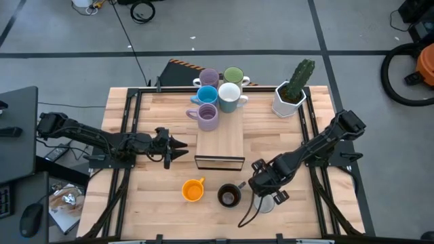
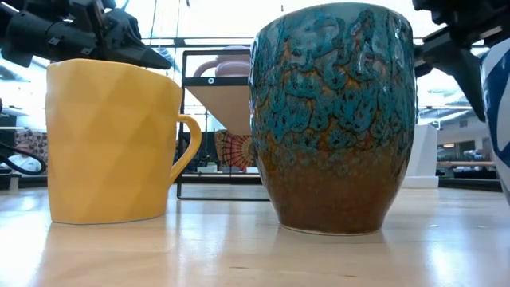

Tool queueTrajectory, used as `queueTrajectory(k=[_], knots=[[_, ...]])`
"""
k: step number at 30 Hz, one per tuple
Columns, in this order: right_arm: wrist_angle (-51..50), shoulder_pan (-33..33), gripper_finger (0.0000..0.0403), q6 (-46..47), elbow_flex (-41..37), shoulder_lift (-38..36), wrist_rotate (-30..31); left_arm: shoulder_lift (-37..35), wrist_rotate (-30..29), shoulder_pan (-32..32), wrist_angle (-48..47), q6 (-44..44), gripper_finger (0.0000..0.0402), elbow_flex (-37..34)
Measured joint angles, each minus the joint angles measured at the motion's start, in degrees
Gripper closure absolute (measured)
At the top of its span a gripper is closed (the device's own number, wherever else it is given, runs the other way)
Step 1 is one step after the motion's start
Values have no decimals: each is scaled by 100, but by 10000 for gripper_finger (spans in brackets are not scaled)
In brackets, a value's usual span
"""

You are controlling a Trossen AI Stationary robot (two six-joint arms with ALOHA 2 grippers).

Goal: Place coffee mugs
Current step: Put the light blue mug on the shelf

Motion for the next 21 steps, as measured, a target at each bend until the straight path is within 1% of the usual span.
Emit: queueTrajectory(k=[11, 16, 21], knots=[[-38, 282, 306, 558, -351, -4, 139, 0, 31, 1, 0, -39, 228, 0], [-292, 393, 306, 778, -351, -80, 412, 0, 29, 2, 0, -42, 228, 0], [-483, 492, 306, 979, -353, -510, 803, -1, 20, 0, 0, -42, 228, 0]])
